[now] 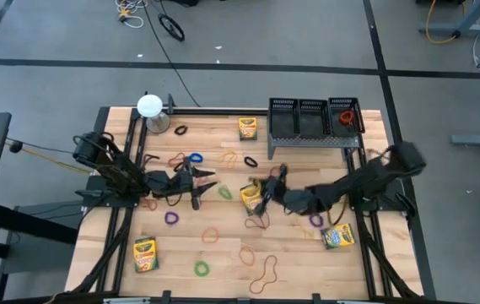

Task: Pick & Place Office Desk Supplies
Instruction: Put the yellow rubber band into the left black bin on the shelf

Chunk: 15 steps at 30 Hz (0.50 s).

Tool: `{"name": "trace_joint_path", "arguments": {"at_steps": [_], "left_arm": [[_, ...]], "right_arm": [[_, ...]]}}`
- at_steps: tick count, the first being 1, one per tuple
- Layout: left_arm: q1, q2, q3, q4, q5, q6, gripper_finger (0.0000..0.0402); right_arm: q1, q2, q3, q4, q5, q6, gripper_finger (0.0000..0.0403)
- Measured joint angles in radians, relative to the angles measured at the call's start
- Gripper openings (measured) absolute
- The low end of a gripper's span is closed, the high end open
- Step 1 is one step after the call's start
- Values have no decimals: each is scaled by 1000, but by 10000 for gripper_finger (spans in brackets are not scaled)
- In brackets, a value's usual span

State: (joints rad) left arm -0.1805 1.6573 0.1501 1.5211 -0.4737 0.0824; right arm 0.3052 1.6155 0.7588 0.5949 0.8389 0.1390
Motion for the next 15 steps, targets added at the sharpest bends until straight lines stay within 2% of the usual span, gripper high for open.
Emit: {"name": "trace_joint_path", "arguments": {"at_steps": [5,9,12,15], "left_arm": [[19,0,18,-27,4,-11,166],[25,0,31,-33,4,-15,166],[24,0,33,-42,10,-36,166],[24,1,33,-56,22,-39,166]], "right_arm": [[-122,-202,133,-444,36,40,3],[-287,-230,314,-800,30,99,3],[-437,-209,416,-970,-56,141,3],[-579,-183,444,-1063,-160,170,3]]}}
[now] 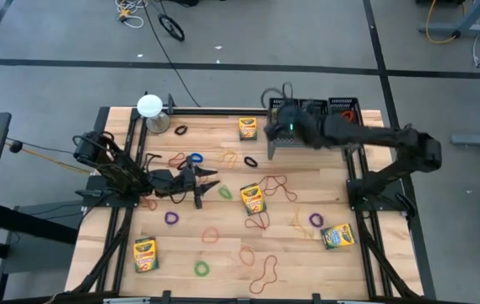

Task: Pick & Place Office Desk Supplies
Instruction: Put the yellow rubber band into the left black bin on the shelf, then put the yellow crayon box into the middle black bin on the shelf

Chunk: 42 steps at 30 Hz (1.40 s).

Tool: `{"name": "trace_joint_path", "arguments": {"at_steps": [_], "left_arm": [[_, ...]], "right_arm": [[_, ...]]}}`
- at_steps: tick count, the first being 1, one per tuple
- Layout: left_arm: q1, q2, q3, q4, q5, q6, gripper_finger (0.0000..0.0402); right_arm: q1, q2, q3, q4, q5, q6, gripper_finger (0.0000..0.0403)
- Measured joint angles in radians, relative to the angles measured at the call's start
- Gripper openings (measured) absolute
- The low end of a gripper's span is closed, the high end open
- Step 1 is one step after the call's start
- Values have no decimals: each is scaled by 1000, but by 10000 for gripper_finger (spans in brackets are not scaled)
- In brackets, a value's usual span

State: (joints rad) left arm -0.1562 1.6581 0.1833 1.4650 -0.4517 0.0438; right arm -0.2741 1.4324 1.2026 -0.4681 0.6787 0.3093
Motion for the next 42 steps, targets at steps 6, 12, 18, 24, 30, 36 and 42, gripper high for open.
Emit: {"name": "trace_joint_path", "arguments": {"at_steps": [6,12,18,24,30,36,42], "left_arm": [[0,0,0,-7,7,15,166],[0,0,0,-13,7,8,166],[0,0,0,-14,7,5,166],[0,0,0,-19,7,5,166],[0,0,0,-19,7,5,166],[0,0,0,-20,7,5,166],[0,0,0,-22,8,-47,166]], "right_arm": [[-142,41,0,-73,-109,53,7],[-153,63,1,-64,-137,53,35],[-166,77,1,-98,-135,90,72],[-174,77,1,-105,-133,131,132],[-180,77,1,-104,-133,151,194],[-174,40,0,-96,-131,83,219],[-83,-35,1,-108,-139,-5,149]]}}
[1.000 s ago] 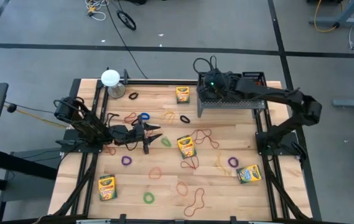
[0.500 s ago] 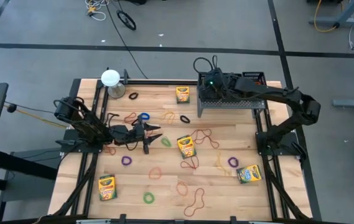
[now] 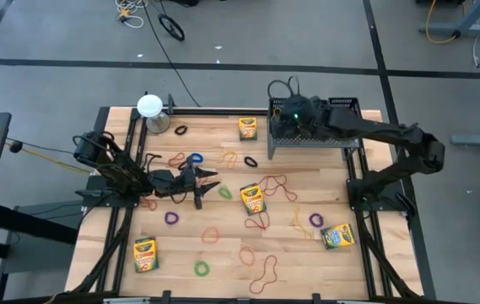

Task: Pick & Place Office Desk Supplies
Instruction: Put the yellow crayon box into the middle black bin on the shelf

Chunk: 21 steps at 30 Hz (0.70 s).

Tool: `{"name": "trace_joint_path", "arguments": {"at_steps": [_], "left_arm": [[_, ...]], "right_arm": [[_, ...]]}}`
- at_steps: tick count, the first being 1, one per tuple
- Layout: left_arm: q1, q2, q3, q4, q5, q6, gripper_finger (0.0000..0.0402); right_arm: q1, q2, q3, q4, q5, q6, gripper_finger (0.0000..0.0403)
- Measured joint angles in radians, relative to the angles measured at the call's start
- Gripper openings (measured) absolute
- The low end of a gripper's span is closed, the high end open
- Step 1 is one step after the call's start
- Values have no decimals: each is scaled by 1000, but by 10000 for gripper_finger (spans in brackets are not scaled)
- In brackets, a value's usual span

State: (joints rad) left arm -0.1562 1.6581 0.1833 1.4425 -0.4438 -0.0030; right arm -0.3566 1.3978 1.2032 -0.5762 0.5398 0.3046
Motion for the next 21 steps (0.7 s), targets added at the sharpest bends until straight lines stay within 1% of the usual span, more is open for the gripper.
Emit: {"name": "trace_joint_path", "arguments": {"at_steps": [3,6,7,8,10,12,15,18,21], "left_arm": [[0,0,0,-1,0,-61,166],[0,0,4,-1,0,-109,166],[0,0,8,-1,0,-124,166],[0,0,13,-3,0,-140,166],[0,0,27,-20,20,-160,166],[0,0,43,-37,54,-168,166],[-1,0,80,-93,100,-165,166],[-1,0,130,-178,107,-165,166],[0,0,182,-314,106,-164,163]], "right_arm": [[115,-14,0,-15,11,-50,87],[251,-8,0,-20,75,-72,24],[296,-4,0,-15,93,-77,13],[335,-3,-4,-8,106,-83,8],[421,-5,-43,72,124,-90,16],[496,-13,-107,163,132,-104,22],[590,-17,-224,352,135,-121,17],[658,-16,-351,521,135,-121,5],[716,-16,-461,684,149,-118,8]]}}
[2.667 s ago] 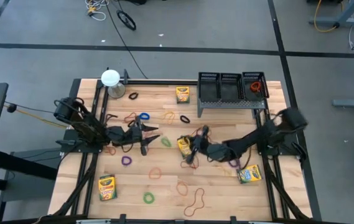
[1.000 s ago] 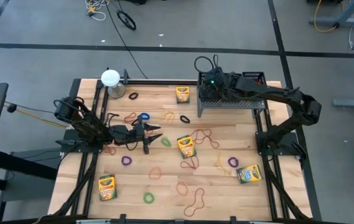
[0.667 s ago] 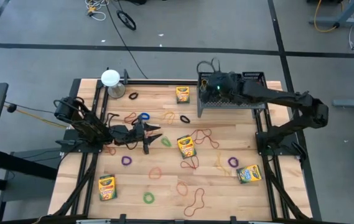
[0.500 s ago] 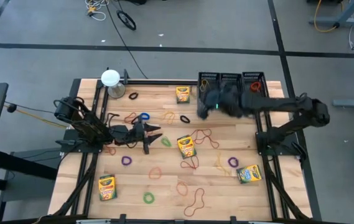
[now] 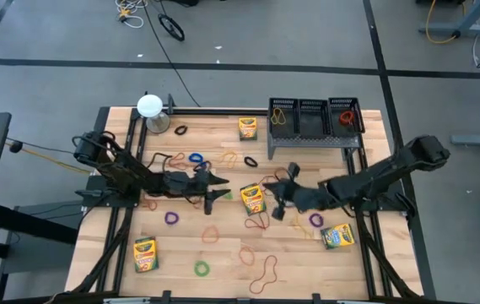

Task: Pick & Place Office Desk Supplies
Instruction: Put the yellow crayon box into the middle black bin on the shelf

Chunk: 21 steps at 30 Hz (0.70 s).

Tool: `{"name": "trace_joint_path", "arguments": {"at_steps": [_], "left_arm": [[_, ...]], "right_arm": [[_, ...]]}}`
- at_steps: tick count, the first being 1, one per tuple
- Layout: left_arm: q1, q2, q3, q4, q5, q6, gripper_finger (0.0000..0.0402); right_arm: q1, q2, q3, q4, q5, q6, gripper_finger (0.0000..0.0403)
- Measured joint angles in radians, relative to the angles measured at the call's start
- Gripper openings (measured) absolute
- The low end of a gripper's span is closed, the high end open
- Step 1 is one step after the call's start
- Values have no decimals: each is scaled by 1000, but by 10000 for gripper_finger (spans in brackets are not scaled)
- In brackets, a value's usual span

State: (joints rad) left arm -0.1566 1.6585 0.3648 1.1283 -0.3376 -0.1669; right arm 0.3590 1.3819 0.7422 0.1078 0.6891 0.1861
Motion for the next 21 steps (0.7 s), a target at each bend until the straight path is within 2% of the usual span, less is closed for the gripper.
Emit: {"name": "trace_joint_path", "arguments": {"at_steps": [4,9,15,18,21], "left_arm": [[0,0,63,-158,-1,2,152],[-11,0,109,-242,-1,3,131],[-71,0,147,-314,-10,73,111],[-70,0,157,-319,-24,9,109],[-47,0,162,-325,-28,-42,109]], "right_arm": [[60,0,-105,123,37,-1,15],[95,0,-175,137,57,44,10],[105,0,-238,170,-52,209,16],[105,0,-271,186,-106,228,20],[105,0,-302,213,-110,234,20]]}}
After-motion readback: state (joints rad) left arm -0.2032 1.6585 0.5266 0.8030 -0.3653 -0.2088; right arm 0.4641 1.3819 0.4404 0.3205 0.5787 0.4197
